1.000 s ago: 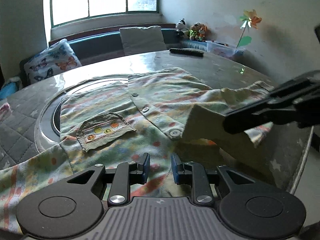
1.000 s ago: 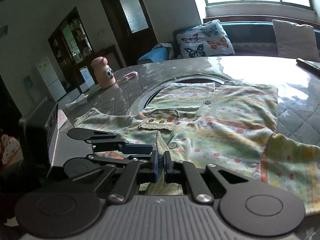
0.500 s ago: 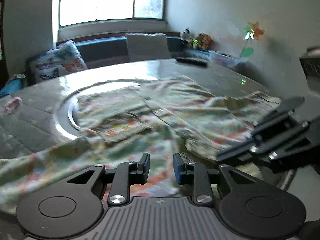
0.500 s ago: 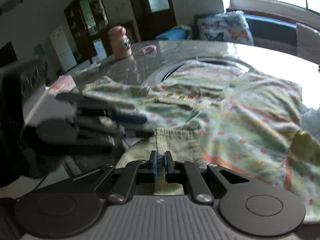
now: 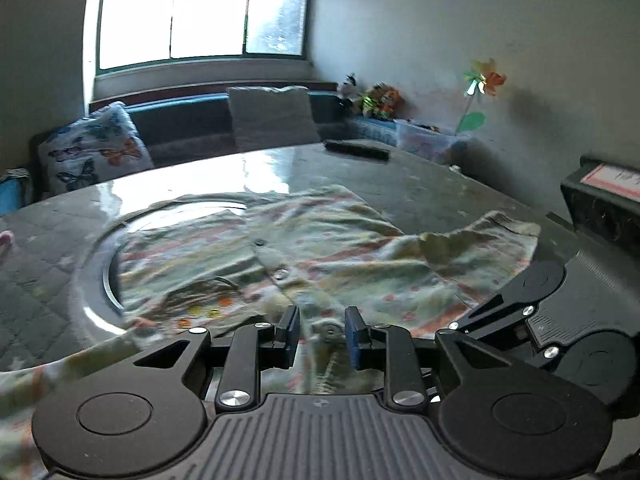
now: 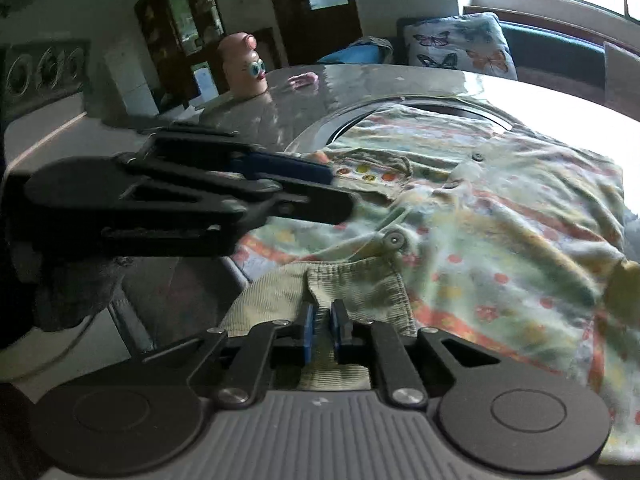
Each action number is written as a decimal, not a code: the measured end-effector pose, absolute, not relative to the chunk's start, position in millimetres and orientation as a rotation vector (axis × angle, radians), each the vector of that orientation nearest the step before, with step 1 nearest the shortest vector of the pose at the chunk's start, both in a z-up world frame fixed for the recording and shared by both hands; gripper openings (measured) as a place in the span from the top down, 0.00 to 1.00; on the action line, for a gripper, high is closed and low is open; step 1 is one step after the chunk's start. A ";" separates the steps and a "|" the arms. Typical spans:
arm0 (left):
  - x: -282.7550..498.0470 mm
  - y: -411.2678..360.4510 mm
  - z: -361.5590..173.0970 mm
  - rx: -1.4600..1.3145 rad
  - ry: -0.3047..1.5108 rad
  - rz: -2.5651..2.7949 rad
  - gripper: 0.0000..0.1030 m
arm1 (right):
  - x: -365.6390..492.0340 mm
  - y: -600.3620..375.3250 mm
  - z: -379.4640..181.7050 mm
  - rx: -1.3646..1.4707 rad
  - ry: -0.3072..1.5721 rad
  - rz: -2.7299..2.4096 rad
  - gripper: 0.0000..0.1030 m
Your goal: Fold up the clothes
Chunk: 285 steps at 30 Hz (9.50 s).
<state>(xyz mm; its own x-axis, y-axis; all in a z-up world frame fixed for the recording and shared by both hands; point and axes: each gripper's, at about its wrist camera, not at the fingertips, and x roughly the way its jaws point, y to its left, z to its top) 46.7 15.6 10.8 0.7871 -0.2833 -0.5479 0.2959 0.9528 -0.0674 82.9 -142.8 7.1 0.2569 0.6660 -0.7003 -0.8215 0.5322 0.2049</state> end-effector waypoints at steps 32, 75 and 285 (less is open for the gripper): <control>50.1 -16.5 -23.1 0.087 0.701 -0.550 0.76 | 340.9 -191.6 -7.2 -0.172 0.792 0.432 0.85; 30.7 -16.2 -22.5 0.107 0.668 -0.435 0.74 | 75.9 -222.2 14.0 -0.300 0.730 0.734 0.79; -35.0 260.5 -16.0 -0.372 0.589 0.792 0.70 | 84.5 -104.4 20.1 -0.290 0.689 1.018 0.87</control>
